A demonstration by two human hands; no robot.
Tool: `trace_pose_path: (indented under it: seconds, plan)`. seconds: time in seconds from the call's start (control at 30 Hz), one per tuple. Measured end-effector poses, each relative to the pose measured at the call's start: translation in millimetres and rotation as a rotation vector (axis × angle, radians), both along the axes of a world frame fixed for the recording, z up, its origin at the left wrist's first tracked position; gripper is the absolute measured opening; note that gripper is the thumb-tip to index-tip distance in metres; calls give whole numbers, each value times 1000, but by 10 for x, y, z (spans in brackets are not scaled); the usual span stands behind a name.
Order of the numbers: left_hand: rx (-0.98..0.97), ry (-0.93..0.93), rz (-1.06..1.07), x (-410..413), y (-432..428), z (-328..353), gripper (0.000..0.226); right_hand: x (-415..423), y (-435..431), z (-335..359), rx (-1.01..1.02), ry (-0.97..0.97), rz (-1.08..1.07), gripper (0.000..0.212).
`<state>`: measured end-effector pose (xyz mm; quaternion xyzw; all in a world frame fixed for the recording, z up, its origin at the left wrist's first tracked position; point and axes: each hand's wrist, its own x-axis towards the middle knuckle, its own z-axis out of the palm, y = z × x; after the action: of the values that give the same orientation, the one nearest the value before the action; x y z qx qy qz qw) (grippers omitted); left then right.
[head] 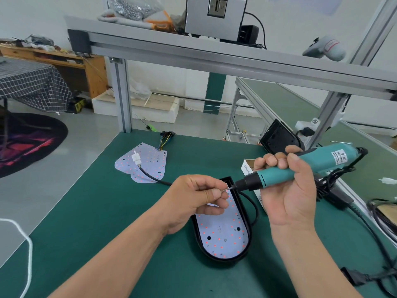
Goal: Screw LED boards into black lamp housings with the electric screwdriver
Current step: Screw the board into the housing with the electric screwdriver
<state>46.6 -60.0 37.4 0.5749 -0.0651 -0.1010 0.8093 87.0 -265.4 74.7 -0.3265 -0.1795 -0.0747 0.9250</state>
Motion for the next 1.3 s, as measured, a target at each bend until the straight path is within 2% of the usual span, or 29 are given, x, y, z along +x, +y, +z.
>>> trace_pose_path:
  seconds: [0.2, 0.47, 0.8, 1.3]
  plan:
    - [31, -28, -14, -1, 14, -20, 22, 7, -7, 1, -5, 3, 5, 16]
    - [213, -147, -7, 20, 34, -23, 21, 5, -15, -7, -36, 25, 44, 17]
    - [716, -292, 42, -48, 9, -21, 36, 7, 32, -34, -170, 17, 53, 13]
    - [727, -311, 83, -79, -5, -9, 37, -5, 80, -82, -109, 69, -21, 10]
